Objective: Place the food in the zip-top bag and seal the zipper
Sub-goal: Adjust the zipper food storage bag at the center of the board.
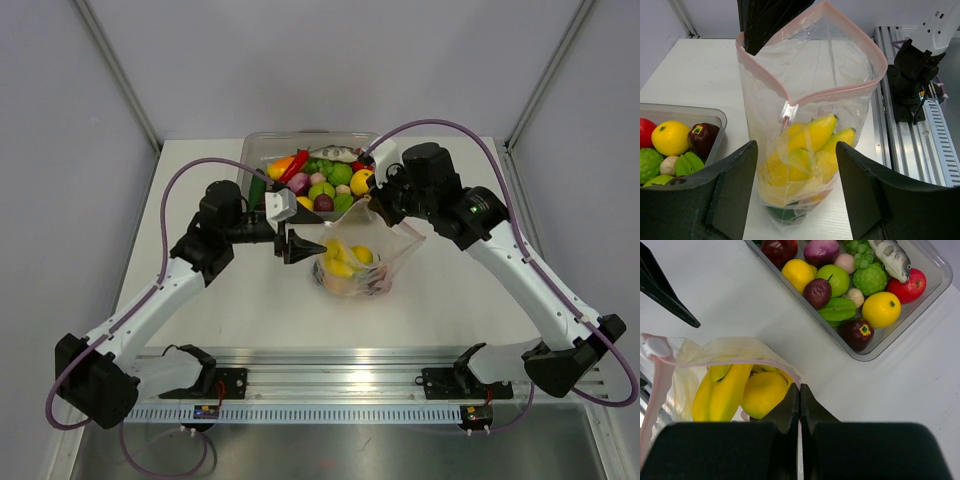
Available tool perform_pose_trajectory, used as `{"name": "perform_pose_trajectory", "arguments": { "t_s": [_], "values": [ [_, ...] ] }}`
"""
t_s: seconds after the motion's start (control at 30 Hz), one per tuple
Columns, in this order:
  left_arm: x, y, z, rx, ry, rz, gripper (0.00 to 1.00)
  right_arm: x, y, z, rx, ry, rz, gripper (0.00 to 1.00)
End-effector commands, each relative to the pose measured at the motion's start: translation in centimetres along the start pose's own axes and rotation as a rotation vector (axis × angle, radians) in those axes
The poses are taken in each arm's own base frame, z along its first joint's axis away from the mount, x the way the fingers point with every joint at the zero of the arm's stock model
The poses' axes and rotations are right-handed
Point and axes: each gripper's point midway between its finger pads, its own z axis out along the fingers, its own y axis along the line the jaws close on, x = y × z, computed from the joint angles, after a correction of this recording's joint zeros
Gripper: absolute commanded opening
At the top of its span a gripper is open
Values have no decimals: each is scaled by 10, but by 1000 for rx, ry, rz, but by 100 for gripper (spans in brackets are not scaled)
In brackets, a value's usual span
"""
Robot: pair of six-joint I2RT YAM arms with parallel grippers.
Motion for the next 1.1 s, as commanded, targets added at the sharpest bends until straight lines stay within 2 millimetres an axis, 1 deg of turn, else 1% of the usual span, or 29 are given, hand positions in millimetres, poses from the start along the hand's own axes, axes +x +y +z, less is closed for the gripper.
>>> {"name": "perform_pose_trajectory", "arguments": {
  "t_s": [0.0,0.13,0.2,0.23,0.3,0.33,0.47,0.53,0.6,0.7,0.73,0.77,0.8,0.83,0.87,0.93,0.97,1.0,1.03,1.07],
  "values": [
    [-6,6,0,-22,-21,9,67,-20,5,-9,-13,-89,14,0],
    [-5,10,6,-5,-27,-23,66,-19,3,-9,-7,-82,15,0],
    [-3,14,10,2,-22,-36,64,-19,3,-9,-7,-82,13,0],
    [-5,16,11,-2,-24,-35,63,-19,3,-9,-6,-81,14,0],
    [-2,21,14,-4,-18,-46,61,-20,3,-9,-7,-82,14,0],
    [-5,23,16,-5,-28,-43,60,-19,4,-9,-12,-78,12,0],
    [-7,31,20,-20,-33,-56,59,-15,6,-5,-23,-56,11,0],
    [-13,31,22,-11,-59,-49,59,-15,6,-5,-24,-51,10,0],
    [-14,30,24,5,-72,-53,58,-15,6,-4,-24,-51,8,0],
    [-19,28,25,25,-89,-68,49,-15,5,-3,-19,-53,8,0],
    [-19,27,26,31,-89,-77,40,-16,4,-2,-19,-53,5,0],
    [-20,27,26,35,-89,-79,34,-16,4,-1,-20,-50,5,0],
    [-20,25,26,43,-89,-107,25,-16,4,-1,-22,-48,6,0],
    [-19,24,25,46,-88,-118,5,-14,5,2,-24,-36,7,0],
    [-20,23,25,44,-88,-120,0,-19,4,0,-24,-43,4,0],
    [-17,23,24,27,-77,-146,0,-20,8,-3,-47,-37,16,0],
    [-15,24,23,19,-68,-161,0,-27,11,-8,-64,-53,19,2],
    [-15,25,23,9,-60,-172,0,-29,16,-14,-89,-53,25,6],
    [-13,23,22,11,-40,-190,0,-35,24,-21,-134,-73,32,14],
    [-14,23,21,10,-32,-199,0,-44,28,-30,-156,-102,31,19]
  ]
}}
